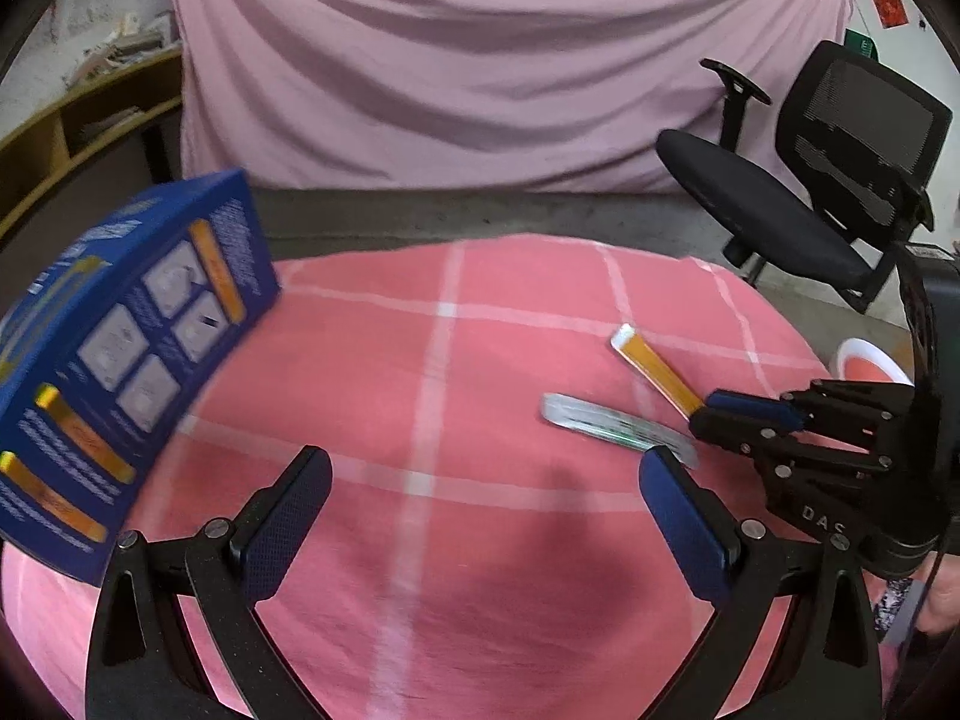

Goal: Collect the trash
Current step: 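Move both tools back over the table toward the white packet and orange strip, then grasp the white-green packet with the left tool while the right tool grasps the orange strip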

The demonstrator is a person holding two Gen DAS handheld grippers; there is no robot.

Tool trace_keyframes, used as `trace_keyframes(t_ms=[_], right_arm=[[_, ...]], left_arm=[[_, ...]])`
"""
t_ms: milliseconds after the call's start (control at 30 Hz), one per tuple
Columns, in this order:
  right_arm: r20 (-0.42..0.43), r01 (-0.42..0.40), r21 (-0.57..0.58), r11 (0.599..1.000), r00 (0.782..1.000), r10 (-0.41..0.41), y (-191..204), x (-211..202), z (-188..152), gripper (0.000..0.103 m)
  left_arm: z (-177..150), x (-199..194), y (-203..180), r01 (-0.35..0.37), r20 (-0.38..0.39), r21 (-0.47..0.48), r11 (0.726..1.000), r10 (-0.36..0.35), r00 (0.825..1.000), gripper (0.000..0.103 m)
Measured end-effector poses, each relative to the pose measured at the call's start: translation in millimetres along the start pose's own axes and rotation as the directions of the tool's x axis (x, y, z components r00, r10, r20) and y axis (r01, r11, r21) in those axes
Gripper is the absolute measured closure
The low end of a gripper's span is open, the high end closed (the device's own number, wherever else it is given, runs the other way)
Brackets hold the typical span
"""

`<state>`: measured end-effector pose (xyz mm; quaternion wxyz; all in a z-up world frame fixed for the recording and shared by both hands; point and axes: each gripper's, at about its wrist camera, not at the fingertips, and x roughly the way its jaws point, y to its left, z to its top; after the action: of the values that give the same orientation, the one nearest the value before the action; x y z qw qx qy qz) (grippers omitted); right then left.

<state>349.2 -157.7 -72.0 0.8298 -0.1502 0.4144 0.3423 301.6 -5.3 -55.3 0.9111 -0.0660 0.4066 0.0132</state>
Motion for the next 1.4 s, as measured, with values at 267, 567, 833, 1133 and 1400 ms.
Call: trace_keyframes(t_ms=[267,567,833,1133,1400], right_arm=[[0.011,0.053,0.105,0.993,0.998,-0.054,-36,-14,-9,0.091],[0.028,0.067,0.208,0.976,0.997,-0.074,-70,-25,-23,0.091],[0.035,0.055,0.208,0.977,0.997,-0.064,-73,-31,-35,0.09],[0.036,0.094,0.197,0.976,0.994,-0.103,-74,-30,-32,0.072],[0.029,0.123,0.136,0.983,0.991,-0.128,-68,-22,-24,0.072]], left_arm=[[13,14,-22,0.085,-0.066,-0.026,0.996,-0.086,0.994,0.021],[30,45,-61,-0.056,-0.123,0.072,0.996,0.065,0.99,0.037],[24,43,-63,0.097,-0.128,0.131,0.987,-0.08,0.988,0.067],[11,26,-55,0.215,-0.154,0.236,0.948,-0.182,0.971,0.056],[6,12,-58,0.195,-0.158,0.157,0.968,-0.17,0.973,0.049]])
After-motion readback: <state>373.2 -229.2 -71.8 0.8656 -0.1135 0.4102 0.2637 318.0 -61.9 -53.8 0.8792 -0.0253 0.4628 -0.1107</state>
